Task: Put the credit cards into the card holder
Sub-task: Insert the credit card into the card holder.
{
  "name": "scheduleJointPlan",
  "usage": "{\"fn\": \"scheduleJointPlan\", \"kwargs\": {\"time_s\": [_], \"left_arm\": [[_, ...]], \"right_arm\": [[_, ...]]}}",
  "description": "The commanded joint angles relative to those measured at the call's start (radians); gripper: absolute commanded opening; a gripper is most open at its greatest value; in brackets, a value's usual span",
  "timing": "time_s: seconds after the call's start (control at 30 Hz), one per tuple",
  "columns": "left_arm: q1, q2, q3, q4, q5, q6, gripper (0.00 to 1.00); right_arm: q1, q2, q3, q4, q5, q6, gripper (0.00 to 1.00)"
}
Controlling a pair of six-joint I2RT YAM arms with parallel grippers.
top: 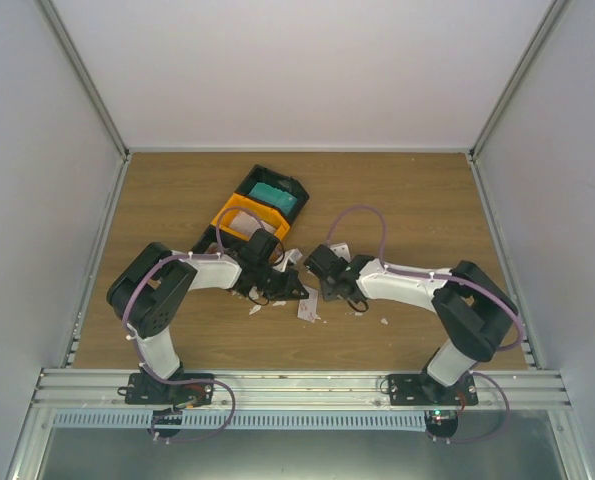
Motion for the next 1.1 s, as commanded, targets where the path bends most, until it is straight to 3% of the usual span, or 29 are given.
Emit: {"fn": "scheduleJointPlan", "kwargs": {"time_s": [0.0,0.53,0.93,1.07], "left_arm": [[-0.008,-0.015,0.013,0.012,-0.011,0.018,0.0],[-0.007,-0.059,0.008,-0.019,-0.053,0.024,0.0],[-0.006,-0.276,-0.062,-0.055,-0.159,-0.012,0.0],[0.001,-0.34,-0.08,-0.084,-0.207,-0.015,0.0]], "right_arm": [[-0.034,-0.007,-0.04,0.034,-0.008,-0.042,0.69],[-0.096,-0.023,-0.097,0.162,-0.231,-0.14,0.6],[-0.051,-0.05,-0.081,0.178,-0.329,-0.024,0.57],[-0.024,-0.077,-0.082,0.212,-0.367,0.031,0.64]]}}
